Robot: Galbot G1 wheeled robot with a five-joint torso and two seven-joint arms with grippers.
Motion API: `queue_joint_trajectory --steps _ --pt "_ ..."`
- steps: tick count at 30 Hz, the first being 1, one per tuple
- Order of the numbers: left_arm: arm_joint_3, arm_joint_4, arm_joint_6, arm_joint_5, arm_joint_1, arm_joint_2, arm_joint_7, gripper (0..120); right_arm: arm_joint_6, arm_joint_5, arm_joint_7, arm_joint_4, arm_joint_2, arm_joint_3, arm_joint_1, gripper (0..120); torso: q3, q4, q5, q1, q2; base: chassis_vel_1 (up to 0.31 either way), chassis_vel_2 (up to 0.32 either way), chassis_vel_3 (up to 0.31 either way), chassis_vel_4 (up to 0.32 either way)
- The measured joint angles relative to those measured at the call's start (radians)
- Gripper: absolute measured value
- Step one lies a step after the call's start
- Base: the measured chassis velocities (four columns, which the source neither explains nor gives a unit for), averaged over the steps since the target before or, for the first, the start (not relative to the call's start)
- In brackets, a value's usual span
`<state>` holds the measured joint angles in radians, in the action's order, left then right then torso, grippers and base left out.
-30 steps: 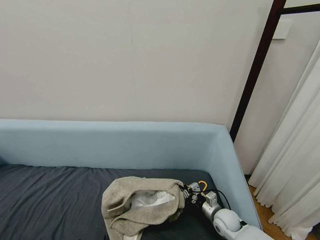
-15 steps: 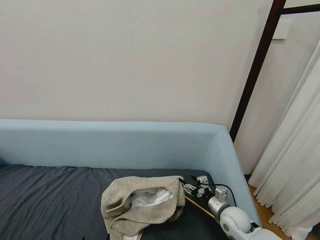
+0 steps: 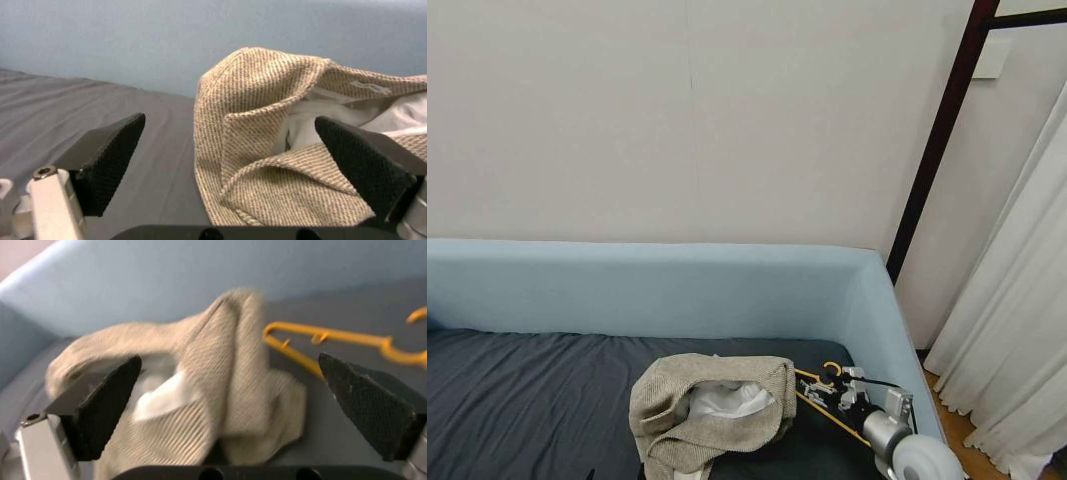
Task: Pick up the clothes from the sofa and hang them on the clothes hanger.
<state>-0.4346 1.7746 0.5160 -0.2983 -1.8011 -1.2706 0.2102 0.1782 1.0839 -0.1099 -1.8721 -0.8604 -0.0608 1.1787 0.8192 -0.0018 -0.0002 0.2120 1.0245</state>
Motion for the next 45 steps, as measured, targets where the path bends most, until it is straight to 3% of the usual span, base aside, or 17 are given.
queue_joint_trajectory --steps 5,13,27,36,45 --pt "-0.005 -0.003 -0.007 -0.02 0.009 0.024 0.002 100 0.035 -0.001 -0.04 -0.032 -0.062 0.021 0.059 100 0.0 0.0003 0.0001 0.0 0.0 0.0 0.0 0.0 0.0" --pt "-0.01 -0.006 -0.016 -0.039 0.025 0.053 0.001 100 0.066 -0.002 -0.071 0.09 -0.122 0.087 0.027 100 0.0 0.0003 0.0001 0.0 0.0 0.0 0.0 0.0 0.0" --pt "0.003 -0.026 -0.033 -0.039 0.068 0.089 0.0 100 0.085 0.057 -0.115 0.134 -0.218 0.085 0.01 99 0.0 0.0002 0.0001 0.0 0.0 0.0 0.0 0.0 0.0" --pt "0.027 -0.036 -0.044 -0.036 0.095 0.103 0.0 100 0.09 0.045 -0.116 0.151 -0.224 0.096 0.009 70 0.0 0.0003 0.0001 0.0 0.0 0.0 0.0 0.0 0.0" --pt "0.052 -0.065 -0.047 -0.002 0.137 0.118 0.001 100 0.088 0.04 -0.114 0.154 -0.232 0.094 0.007 33 0.0 0.0003 0.0002 0.0 0.0 0.0 0.0 0.0 0.0"
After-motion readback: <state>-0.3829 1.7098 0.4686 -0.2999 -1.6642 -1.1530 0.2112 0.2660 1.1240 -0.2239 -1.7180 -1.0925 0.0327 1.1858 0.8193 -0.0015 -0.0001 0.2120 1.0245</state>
